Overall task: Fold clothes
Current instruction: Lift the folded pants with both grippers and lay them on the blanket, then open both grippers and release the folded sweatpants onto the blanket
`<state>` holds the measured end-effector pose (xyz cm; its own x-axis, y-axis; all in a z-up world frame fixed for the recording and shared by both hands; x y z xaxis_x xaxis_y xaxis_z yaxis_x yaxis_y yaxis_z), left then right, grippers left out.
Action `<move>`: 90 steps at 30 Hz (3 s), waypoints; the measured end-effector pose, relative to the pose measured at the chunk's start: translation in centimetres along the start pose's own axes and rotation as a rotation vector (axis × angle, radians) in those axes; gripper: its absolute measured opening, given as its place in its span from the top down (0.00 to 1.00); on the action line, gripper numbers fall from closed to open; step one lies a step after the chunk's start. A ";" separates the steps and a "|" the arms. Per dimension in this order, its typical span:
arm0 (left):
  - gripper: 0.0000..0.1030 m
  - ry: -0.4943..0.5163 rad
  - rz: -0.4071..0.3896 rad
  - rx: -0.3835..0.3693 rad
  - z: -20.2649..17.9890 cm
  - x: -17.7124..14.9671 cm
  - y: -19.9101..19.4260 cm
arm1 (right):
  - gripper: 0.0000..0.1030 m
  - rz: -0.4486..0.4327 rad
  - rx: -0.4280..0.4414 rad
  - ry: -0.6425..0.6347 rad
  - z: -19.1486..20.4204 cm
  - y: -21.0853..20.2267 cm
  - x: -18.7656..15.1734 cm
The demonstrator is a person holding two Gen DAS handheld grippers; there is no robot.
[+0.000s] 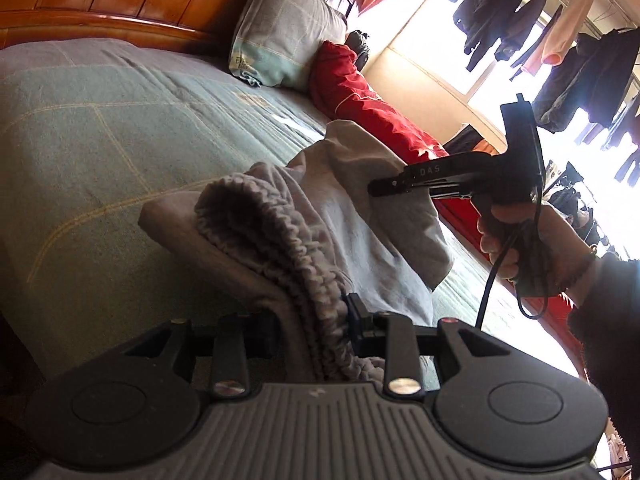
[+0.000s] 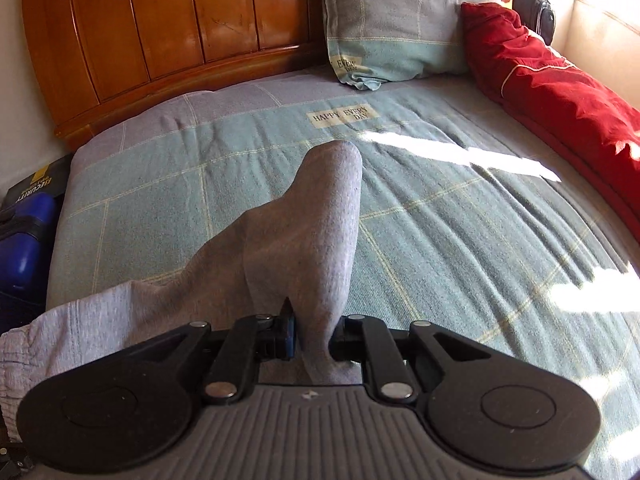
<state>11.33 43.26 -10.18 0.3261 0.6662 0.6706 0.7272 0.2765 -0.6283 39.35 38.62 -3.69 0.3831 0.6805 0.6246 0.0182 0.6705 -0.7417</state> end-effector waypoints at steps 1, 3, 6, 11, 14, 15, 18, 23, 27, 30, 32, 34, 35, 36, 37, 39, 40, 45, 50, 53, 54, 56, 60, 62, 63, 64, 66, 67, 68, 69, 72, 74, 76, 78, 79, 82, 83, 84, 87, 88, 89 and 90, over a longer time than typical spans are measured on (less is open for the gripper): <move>0.68 0.004 0.006 0.006 0.2 0.0 -0.1 | 0.70 -0.008 -0.013 0.019 -0.6 0.2 -0.2; 0.64 0.018 0.008 0.014 0.5 -0.2 -0.8 | 0.60 -0.028 -0.027 0.062 -1.8 0.3 -0.5; 0.56 0.029 0.009 0.024 1.0 -0.5 -2.4 | 0.40 -0.067 -0.070 0.074 -2.8 -1.2 -0.7; 0.46 0.080 -0.083 0.049 0.6 0.1 -5.6 | 0.34 -0.161 -0.071 0.100 -3.8 -4.5 -0.4; 0.37 0.128 -0.141 0.023 -0.7 1.5 -6.5 | 0.47 -0.161 0.006 0.075 -2.9 -4.7 -0.6; 0.35 0.142 -0.145 0.013 -1.2 2.0 -6.1 | 0.61 -0.149 0.022 0.067 -2.6 -4.3 -0.7; 0.35 0.171 -0.132 0.009 -2.2 3.2 -4.1 | 0.67 -0.112 0.053 0.052 -1.7 -2.3 -1.1; 0.35 0.196 -0.071 0.020 -2.1 3.4 0.2 | 0.67 -0.066 0.063 0.106 -2.6 1.0 -3.1; 0.35 0.110 0.005 0.013 0.5 2.4 1.8 | 0.67 -0.093 0.077 0.151 -4.1 -0.2 -4.1; 0.34 0.088 0.002 -0.013 1.4 2.0 0.5 | 0.67 -0.117 0.088 0.184 -5.2 -1.2 -4.9; 0.34 0.106 -0.009 -0.011 0.8 2.4 -0.5 | 0.66 -0.132 0.096 0.206 -6.0 -1.9 -5.4; 0.33 0.140 -0.039 -0.015 -0.2 3.1 -1.1 | 0.66 -0.152 0.102 0.224 -6.5 -2.9 -5.9; 0.33 0.155 -0.049 -0.021 -0.8 3.5 -0.9 | 0.66 -0.164 0.105 0.227 -6.6 -3.4 -6.2; 0.33 0.168 -0.058 -0.027 -1.3 4.0 -0.6 | 0.65 -0.172 0.107 0.230 -6.8 -3.8 -6.4; 0.32 0.171 -0.055 -0.029 -1.6 4.2 -0.1 | 0.64 -0.171 0.100 0.242 -7.1 -4.1 -6.8; 0.29 0.166 -0.038 0.014 -1.7 4.4 1.4 | 0.62 -0.151 0.077 0.270 -8.1 -3.9 -7.7; 0.30 0.158 -0.029 0.073 -1.5 4.4 2.2 | 0.62 -0.140 0.065 0.284 -8.5 -3.7 -8.2; 0.30 0.173 -0.026 0.093 -2.0 3.7 0.9 | 0.62 -0.111 0.032 0.256 -8.3 -5.0 -9.3; 0.27 0.286 -0.024 0.028 -5.1 1.6 -2.1 | 0.56 -0.112 0.106 0.144 -3.8 -7.0 -9.2; 0.27 0.359 -0.023 0.010 -6.7 -0.3 -3.0 | 0.56 -0.085 0.135 0.072 -0.8 -6.8 -9.7; 0.27 0.379 -0.010 0.008 -7.0 -1.0 -3.0 | 0.56 -0.071 0.132 0.046 0.1 -6.5 -10.0; 0.27 0.391 0.041 0.011 -7.0 -2.2 -2.5 | 0.56 -0.045 0.126 0.037 0.6 -5.8 -10.8; 0.27 0.383 0.058 0.008 -6.1 -3.0 -2.6 | 0.53 -0.011 0.112 0.036 1.2 -4.9 -12.3; 0.26 0.371 0.015 -0.009 -5.9 -2.2 -3.6 | 0.52 -0.023 0.118 0.032 1.7 -5.7 -12.3; 0.26 0.358 -0.018 -0.012 -5.7 -1.5 -4.0 | 0.52 -0.034 0.125 0.023 2.1 -6.1 -12.1; 0.23 0.345 -0.041 -0.008 -5.4 -0.9 -4.1 | 0.52 -0.044 0.133 0.015 2.5 -6.5 -12.0; 0.21 0.301 -0.050 0.031 -4.5 0.6 -3.0 | 0.50 -0.061 0.144 -0.016 3.7 -7.0 -11.7; 0.21 0.283 -0.032 0.063 -3.9 0.8 -2.2 | 0.49 -0.065 0.148 -0.026 4.2 -7.0 -11.6; 0.21 0.272 0.000 0.103 -3.5 0.7 -1.3 | 0.48 -0.069 0.153 -0.033 4.7 -6.9 -11.5; 0.22 0.263 0.037 0.145 -3.2 0.5 -0.4 | 0.46 -0.065 0.158 -0.039 5.1 -6.7 -11.6; 0.21 0.321 0.016 0.181 -3.6 -0.8 -0.5 | 0.45 -0.016 0.135 -0.039 5.7 -5.4 -12.4; 0.21 0.335 -0.003 0.193 -4.0 -1.0 -1.5 | 0.45 0.005 0.118 -0.045 5.8 -4.9 -13.0; 0.20 0.344 -0.031 0.199 -4.5 -0.9 -2.8 | 0.45 -0.004 0.111 -0.036 5.9 -5.4 -13.1; 0.20 0.361 -0.061 0.206 -5.1 -0.9 -4.1 | 0.42 -0.037 0.134 -0.008 6.2 -6.9 -13.1; 0.19 0.370 -0.076 0.209 -5.4 -0.9 -4.8 | 0.41 -0.053 0.136 -0.001 6.4 -7.7 -13.1; 0.15 0.382 -0.107 0.212 -6.3 -1.1 -6.7 | 0.36 -0.086 0.126 -0.027 7.5 -9.6 -13.1; 0.15 0.386 -0.108 0.211 -6.4 -1.4 -7.2 | 0.36 -0.100 0.118 -0.042 8.1 -10.0 -13.0; 0.15 0.392 -0.109 0.215 -6.5 -1.7 -7.6 | 0.36 -0.107 0.113 -0.054 8.5 -10.2 -12.9; 0.14 0.415 -0.121 0.237 -6.5 -3.0 -8.7 | 0.37 -0.121 0.110 -0.092 9.3 -10.0 -11.2; 0.14 0.425 -0.133 0.251 -6.2 -3.5 -9.0 | 0.42 -0.124 0.109 -0.104 9.5 -9.8 -10.6; 0.14 0.436 -0.145 0.266 -6.0 -4.0 -9.2 | 0.52 -0.117 0.113 -0.117 9.5 -9.5 -9.7; 0.14 0.444 -0.159 0.279 -5.7 -4.5 -9.4 | 0.78 -0.108 0.120 -0.130 9.4 -9.0 -8.8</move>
<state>6.49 33.72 -5.06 0.4931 0.2613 0.8298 0.6202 0.5633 -0.5459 27.14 29.39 -0.18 0.2625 0.6303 0.7306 -0.0601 0.7664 -0.6396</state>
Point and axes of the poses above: each gripper's, at about its wrist camera, not at the fingertips, and y roughly the way its jaws point, z to its left, x to its top, the point moved 3 cm from there along y, roughly the way its jaws point, and after that the axes turned 14 degrees about x, right-handed, at the moved point
